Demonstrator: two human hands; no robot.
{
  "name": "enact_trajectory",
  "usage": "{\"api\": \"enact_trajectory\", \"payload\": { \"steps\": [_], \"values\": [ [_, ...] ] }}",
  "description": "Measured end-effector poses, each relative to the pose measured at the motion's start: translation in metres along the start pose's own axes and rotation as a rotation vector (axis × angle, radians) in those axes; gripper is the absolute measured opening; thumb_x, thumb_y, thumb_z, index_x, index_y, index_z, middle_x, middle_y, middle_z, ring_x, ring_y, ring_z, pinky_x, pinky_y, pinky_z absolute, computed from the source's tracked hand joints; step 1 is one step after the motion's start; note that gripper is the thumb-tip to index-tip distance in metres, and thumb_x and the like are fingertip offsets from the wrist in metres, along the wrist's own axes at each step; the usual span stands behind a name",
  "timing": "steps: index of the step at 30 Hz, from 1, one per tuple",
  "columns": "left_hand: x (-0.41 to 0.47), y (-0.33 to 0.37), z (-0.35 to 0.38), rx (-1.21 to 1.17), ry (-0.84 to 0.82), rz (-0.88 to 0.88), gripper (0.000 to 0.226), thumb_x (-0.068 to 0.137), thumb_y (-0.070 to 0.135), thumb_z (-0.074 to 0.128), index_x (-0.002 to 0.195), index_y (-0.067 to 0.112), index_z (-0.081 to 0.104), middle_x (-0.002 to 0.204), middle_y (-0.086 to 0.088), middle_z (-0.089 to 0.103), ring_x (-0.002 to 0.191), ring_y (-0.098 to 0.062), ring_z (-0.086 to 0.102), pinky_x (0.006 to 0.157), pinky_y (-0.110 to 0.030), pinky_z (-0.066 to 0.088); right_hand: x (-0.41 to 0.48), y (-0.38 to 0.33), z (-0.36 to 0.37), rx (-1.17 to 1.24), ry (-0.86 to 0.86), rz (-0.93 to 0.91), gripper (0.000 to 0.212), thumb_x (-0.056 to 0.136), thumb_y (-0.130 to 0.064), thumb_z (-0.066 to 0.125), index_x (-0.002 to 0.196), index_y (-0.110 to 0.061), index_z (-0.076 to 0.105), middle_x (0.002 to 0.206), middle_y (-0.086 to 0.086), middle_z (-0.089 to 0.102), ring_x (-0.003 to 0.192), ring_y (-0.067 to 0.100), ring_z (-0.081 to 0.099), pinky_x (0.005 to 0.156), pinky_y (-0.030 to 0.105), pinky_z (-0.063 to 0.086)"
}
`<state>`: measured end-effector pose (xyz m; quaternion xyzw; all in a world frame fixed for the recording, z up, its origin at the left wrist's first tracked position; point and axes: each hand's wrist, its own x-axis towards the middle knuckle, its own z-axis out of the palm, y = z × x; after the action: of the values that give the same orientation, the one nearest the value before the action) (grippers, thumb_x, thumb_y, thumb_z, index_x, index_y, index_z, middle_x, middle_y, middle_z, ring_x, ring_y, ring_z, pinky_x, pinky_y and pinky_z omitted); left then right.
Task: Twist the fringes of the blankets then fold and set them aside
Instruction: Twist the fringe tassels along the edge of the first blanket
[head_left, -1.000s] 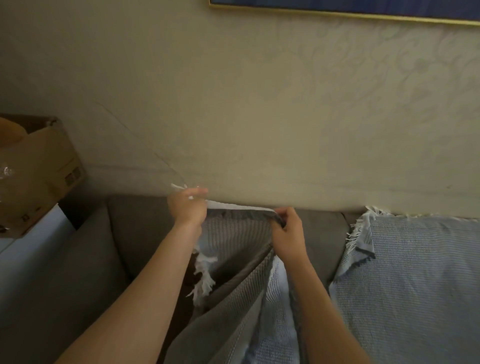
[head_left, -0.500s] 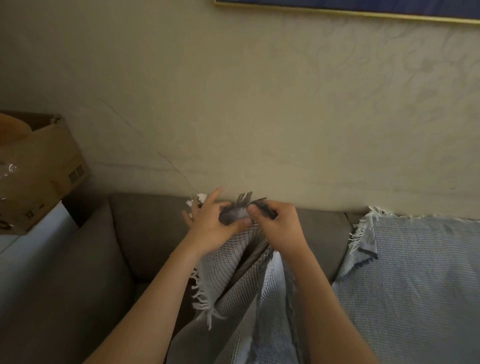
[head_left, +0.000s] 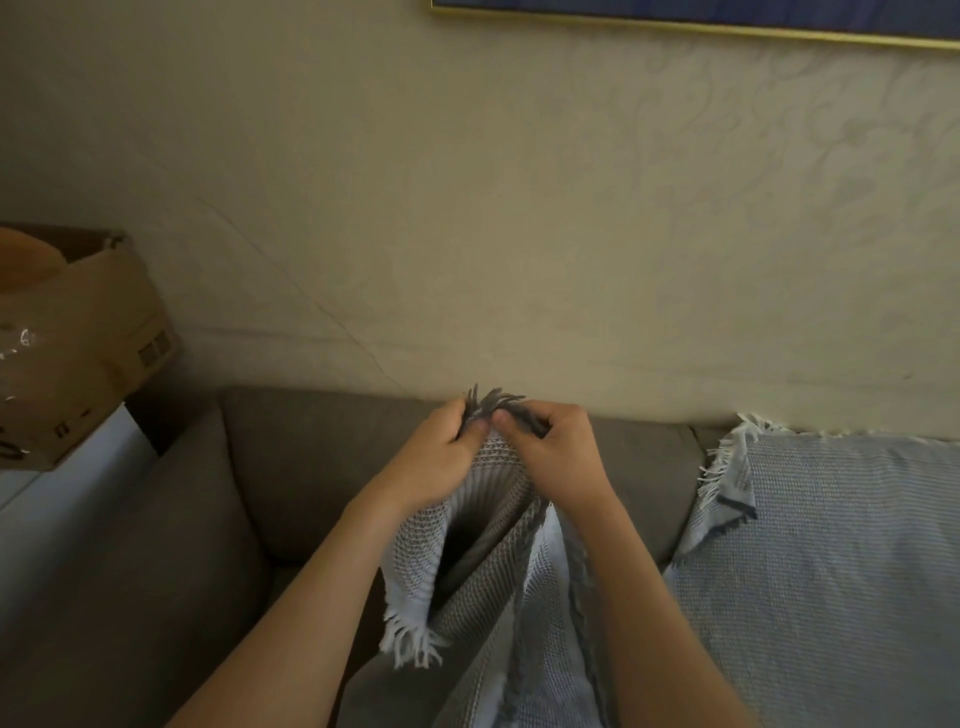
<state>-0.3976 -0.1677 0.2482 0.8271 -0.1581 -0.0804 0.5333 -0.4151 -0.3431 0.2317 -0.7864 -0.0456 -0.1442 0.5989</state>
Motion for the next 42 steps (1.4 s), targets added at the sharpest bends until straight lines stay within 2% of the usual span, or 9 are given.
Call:
{"api": "enact_trajectory", "payload": {
  "steps": [5, 8, 11, 17, 25, 28, 31, 37, 42],
  "values": [
    [-0.002, 0.002, -0.005, -0.147, -0.038, 0.075, 0.024, 0.103, 0.042, 0.062, 0.122, 0.030, 0.072, 0.117, -0.010, 0.076, 0.114, -0.032, 0.070, 0.103, -0.059, 0.054, -0.003, -0.003, 0.001, 0.088, 0.032, 0.021, 0.012, 0.097, -0.022, 0.076, 0.093, -0.011, 0.079, 0.086, 0.020, 0.075, 0.082, 0.042, 0.069, 0.074, 0.051, 0.057],
    [0.000, -0.002, -0.008, -0.141, 0.014, 0.142, 0.025, 0.097, 0.043, 0.069, 0.112, 0.023, 0.076, 0.105, -0.022, 0.074, 0.099, -0.047, 0.069, 0.090, -0.063, 0.054, -0.003, -0.003, 0.001, 0.102, 0.027, 0.021, 0.016, 0.098, -0.023, 0.075, 0.090, -0.009, 0.076, 0.080, 0.018, 0.070, 0.069, 0.019, 0.061, 0.066, 0.037, 0.050],
    [0.002, -0.003, -0.010, -0.100, 0.068, 0.182, 0.021, 0.099, 0.037, 0.073, 0.095, 0.016, 0.074, 0.081, -0.017, 0.069, 0.071, -0.024, 0.059, 0.066, -0.048, 0.048, -0.002, -0.003, 0.000, 0.097, 0.035, 0.006, 0.013, 0.099, -0.022, 0.073, 0.091, -0.012, 0.077, 0.075, 0.004, 0.072, 0.070, 0.007, 0.061, 0.066, 0.027, 0.051],
    [0.003, 0.001, -0.016, 0.110, 0.099, 0.307, 0.035, 0.100, 0.035, 0.073, 0.077, 0.013, 0.058, 0.063, 0.007, 0.047, 0.058, -0.004, 0.041, 0.054, -0.024, 0.030, -0.003, 0.002, 0.001, -0.004, 0.040, -0.046, 0.026, 0.099, -0.041, 0.072, 0.108, -0.018, 0.080, 0.094, -0.003, 0.081, 0.092, 0.015, 0.076, 0.083, 0.043, 0.062],
    [0.009, -0.003, -0.001, 0.199, 0.069, 0.169, 0.032, 0.112, 0.041, 0.043, 0.102, 0.014, 0.057, 0.092, -0.009, 0.066, 0.080, -0.018, 0.063, 0.071, -0.042, 0.054, -0.007, 0.012, 0.006, 0.134, -0.044, 0.026, 0.017, 0.099, -0.025, 0.074, 0.089, -0.011, 0.073, 0.074, -0.005, 0.069, 0.068, 0.008, 0.059, 0.062, 0.025, 0.049],
    [0.006, -0.005, -0.010, 0.167, -0.081, 0.080, 0.023, 0.098, 0.048, 0.069, 0.109, 0.027, 0.066, 0.099, 0.010, 0.073, 0.089, -0.001, 0.069, 0.074, -0.026, 0.056, -0.016, 0.029, 0.006, 0.210, -0.074, 0.089, 0.011, 0.097, -0.017, 0.076, 0.100, -0.006, 0.074, 0.093, 0.015, 0.077, 0.085, 0.021, 0.071, 0.076, 0.040, 0.057],
    [0.009, -0.010, -0.018, 0.459, -0.193, 0.105, 0.033, 0.084, 0.040, 0.087, 0.108, 0.021, 0.074, 0.100, 0.008, 0.075, 0.090, -0.005, 0.070, 0.074, -0.031, 0.056, -0.028, 0.044, 0.013, 0.222, -0.082, 0.143, 0.008, 0.094, -0.004, 0.076, 0.100, -0.001, 0.071, 0.093, 0.013, 0.078, 0.085, 0.016, 0.072, 0.075, 0.031, 0.057],
    [0.022, -0.013, -0.010, 0.610, -0.047, 0.151, 0.031, 0.092, 0.027, 0.081, 0.075, 0.005, 0.069, 0.064, -0.001, 0.063, 0.060, -0.011, 0.057, 0.055, -0.030, 0.039, -0.047, 0.062, 0.026, 0.080, -0.108, 0.212, 0.010, 0.089, -0.004, 0.078, 0.089, -0.009, 0.070, 0.068, -0.010, 0.066, 0.060, 0.003, 0.057, 0.057, 0.022, 0.046],
    [0.031, 0.001, -0.017, 0.503, 0.214, 0.297, 0.012, 0.097, 0.028, 0.076, 0.100, 0.018, 0.081, 0.086, 0.002, 0.077, 0.079, -0.016, 0.070, 0.070, -0.041, 0.057, -0.044, 0.081, 0.030, -0.218, -0.104, 0.303, 0.033, 0.094, -0.026, 0.077, 0.073, -0.016, 0.053, 0.059, -0.007, 0.053, 0.046, -0.001, 0.045, 0.047, 0.015, 0.034]
  ]
}}
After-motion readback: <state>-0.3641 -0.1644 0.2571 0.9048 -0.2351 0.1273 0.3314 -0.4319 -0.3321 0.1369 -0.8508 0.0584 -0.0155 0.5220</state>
